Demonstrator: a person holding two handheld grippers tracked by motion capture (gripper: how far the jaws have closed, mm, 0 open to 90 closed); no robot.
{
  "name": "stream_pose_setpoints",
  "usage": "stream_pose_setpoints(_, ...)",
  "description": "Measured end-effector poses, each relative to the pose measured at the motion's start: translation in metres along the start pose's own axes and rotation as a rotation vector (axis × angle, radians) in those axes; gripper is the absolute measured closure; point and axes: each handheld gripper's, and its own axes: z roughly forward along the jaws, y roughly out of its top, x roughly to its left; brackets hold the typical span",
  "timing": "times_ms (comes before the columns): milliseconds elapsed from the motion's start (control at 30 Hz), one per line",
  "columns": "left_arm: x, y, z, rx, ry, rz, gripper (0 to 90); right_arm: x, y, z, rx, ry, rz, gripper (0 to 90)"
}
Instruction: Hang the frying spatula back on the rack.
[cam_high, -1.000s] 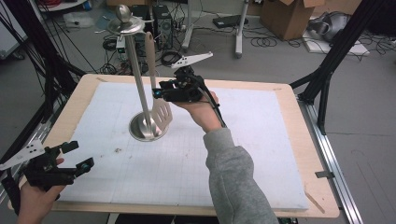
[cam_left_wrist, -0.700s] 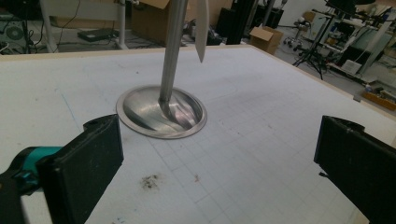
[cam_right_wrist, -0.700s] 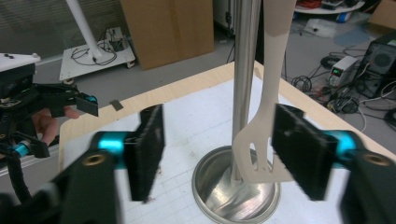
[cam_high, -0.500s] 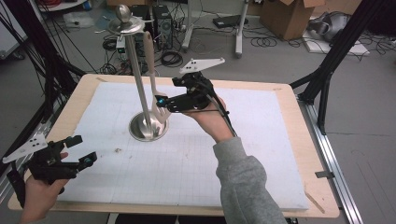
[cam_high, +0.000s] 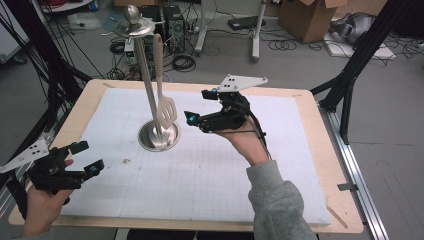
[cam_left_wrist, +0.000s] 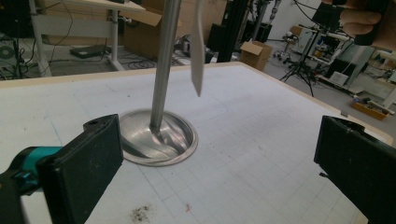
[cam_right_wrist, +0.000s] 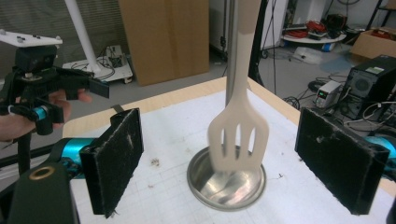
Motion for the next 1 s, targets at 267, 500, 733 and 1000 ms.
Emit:
stream_pose_setpoints(267,-0.003,0.005,-0.001,-0.025,-0.021,0.007,1.8,-0.001,-0.017,-0.017,-0.024,-0.007,-0.007,14.4)
stream_pose_setpoints(500,-0.004,0.008,0.001,-0.031,-0.022,0.014,1.8,-0.002,-0.033,-0.031,-0.054,-0.013,0.016,14.4)
stream_pose_setpoints(733,-0.004,0.010,0.003,-0.037,-0.027,0.016,1.8,-0.006,-0.045,-0.048,-0.075,-0.045,0.028,14.4)
stream_pose_setpoints(1000,-0.004,0.012,0.008,-0.035,-0.040,0.018,1.8,-0.010,-0.064,-0.066,-0.088,-0.085,0.052,14.4)
